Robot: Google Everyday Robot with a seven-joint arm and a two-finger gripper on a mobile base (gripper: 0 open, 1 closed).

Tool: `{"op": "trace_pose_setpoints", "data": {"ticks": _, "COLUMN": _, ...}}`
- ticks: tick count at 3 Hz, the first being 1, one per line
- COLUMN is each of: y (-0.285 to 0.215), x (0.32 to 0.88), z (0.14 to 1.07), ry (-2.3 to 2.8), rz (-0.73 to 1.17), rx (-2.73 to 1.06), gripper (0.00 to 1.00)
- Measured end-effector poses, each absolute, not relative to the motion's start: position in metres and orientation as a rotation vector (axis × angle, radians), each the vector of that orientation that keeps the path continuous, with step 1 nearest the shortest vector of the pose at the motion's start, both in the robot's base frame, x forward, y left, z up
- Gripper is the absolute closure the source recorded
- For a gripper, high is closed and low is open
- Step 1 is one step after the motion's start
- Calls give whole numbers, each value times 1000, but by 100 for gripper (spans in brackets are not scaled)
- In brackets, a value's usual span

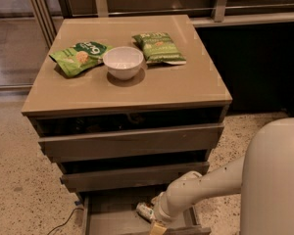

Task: Pick 7up can from bottom drawer and place on counter

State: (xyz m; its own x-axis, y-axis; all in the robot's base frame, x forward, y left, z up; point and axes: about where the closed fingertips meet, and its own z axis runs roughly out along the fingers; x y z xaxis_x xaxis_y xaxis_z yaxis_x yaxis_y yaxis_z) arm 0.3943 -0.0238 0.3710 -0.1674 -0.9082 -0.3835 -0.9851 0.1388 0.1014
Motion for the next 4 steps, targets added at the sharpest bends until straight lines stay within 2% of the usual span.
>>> {"op": "trace_pose_setpoints", "data": {"ticks": 2, "y": -24, "x": 394, "z": 371, "ry": 2185, "rz": 487, "rx": -1860, "gripper": 70}}
{"op": "trace_pose_setpoints", "data": {"ticks": 3, "y": -22, "x": 394, "z": 368, "ry": 2183, "rz": 492, "rx": -1858, "gripper": 99}}
{"op": "trace_pose_setpoints", "data": {"ticks": 4, "y": -19, "x": 393, "z": 361, "ry": 2181, "rz": 502, "rx": -1853, "gripper": 100}}
